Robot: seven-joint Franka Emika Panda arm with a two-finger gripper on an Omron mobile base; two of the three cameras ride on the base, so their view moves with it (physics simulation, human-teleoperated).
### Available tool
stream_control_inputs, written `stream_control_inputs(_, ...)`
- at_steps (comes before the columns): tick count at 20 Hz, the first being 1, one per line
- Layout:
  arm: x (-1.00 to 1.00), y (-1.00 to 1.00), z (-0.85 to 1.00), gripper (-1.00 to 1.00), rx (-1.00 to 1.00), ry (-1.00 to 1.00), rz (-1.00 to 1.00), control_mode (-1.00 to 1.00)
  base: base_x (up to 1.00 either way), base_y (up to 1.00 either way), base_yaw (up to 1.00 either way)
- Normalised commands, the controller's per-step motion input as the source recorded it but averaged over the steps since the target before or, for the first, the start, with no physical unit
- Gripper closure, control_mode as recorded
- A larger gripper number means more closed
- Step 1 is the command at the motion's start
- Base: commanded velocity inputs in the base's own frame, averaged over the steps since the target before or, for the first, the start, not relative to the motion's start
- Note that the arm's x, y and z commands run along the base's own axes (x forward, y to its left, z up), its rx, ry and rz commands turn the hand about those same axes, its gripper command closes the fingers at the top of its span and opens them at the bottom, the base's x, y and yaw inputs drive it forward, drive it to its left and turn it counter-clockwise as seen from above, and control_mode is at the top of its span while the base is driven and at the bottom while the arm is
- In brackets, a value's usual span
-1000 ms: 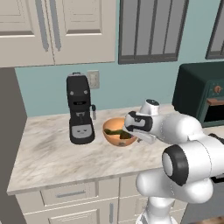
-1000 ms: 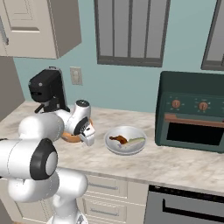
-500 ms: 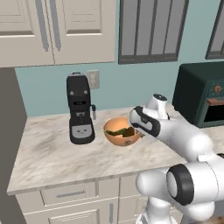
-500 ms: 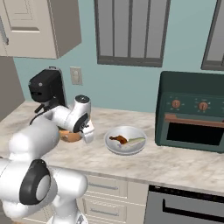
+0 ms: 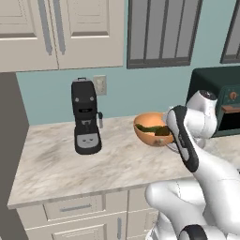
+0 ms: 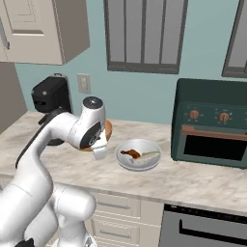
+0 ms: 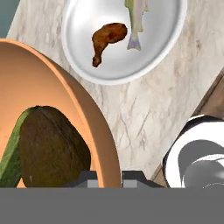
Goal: Place the bowl with the squash and avocado on the second highest shelf of the fridge. Place the bowl with the chicken drumstick and fish on the top shelf of the fridge.
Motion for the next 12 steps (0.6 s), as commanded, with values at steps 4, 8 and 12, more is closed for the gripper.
stream_control_inputs(4,-1.0,-0.16,1.0,1.0,0.0,-0.02,-0.01,-1.0,0.0,0.0,0.0)
stream_control_inputs(8,-1.0,-0.05,0.9,1.0,0.0,-0.02,0.03,-1.0,0.0,0.0,0.0)
stream_control_inputs(12,-0.95,0.03,0.47,1.0,-0.03,-0.14,0.02,-1.0,0.0,0.0,0.0)
